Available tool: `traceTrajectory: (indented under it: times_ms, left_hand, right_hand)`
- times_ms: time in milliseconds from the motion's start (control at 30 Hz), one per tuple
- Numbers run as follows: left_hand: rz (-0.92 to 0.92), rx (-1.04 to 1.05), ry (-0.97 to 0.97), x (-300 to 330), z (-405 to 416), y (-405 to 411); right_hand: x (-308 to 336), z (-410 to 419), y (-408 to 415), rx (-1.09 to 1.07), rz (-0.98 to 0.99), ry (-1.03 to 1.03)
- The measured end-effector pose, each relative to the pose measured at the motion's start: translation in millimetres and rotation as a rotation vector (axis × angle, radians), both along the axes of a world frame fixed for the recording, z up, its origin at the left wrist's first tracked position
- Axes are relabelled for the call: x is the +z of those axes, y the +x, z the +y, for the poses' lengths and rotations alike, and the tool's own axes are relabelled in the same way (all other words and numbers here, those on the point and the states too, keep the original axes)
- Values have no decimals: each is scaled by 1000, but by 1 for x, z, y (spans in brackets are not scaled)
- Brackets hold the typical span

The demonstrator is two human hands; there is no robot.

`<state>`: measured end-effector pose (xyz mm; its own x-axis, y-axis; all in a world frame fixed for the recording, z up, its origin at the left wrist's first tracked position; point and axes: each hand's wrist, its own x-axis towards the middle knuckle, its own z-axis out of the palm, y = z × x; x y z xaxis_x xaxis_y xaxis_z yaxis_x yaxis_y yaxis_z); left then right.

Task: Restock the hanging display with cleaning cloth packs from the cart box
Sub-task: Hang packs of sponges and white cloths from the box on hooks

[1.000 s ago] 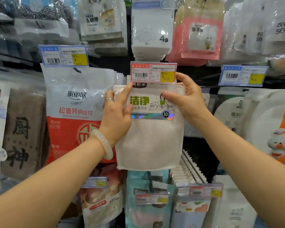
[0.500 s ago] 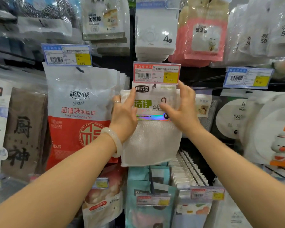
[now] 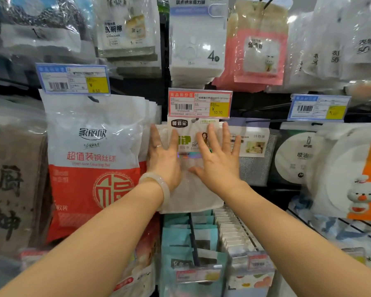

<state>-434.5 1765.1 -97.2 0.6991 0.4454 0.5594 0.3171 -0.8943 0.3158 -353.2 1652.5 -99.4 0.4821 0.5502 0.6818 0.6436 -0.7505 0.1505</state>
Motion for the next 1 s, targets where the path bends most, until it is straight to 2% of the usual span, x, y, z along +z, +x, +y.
traceTrajectory:
  times_ms: [133,300,400,533,667,1000]
  left_hand:
    - [104,109,185,-12,-4,13]
    - [305,22,91,-23,1,17]
    - [310,-8,86,-29,2,15]
    - [226,-61,152,-40,-8,3]
    - [285,-89,155,-54,-29,-28]
    - [370,82,135,-87,-53,-175]
  right_hand:
    - [-2,7,1,-23,5,-114]
    - [-15,1,4,1,266,-146]
    - [-31,-7,-2,7,344,-154]
    - [-51,-21,-15,0,364,-154]
    - [-59,-31,-39,3,355,-209]
    - [-73,-27,-136,263,329,-289]
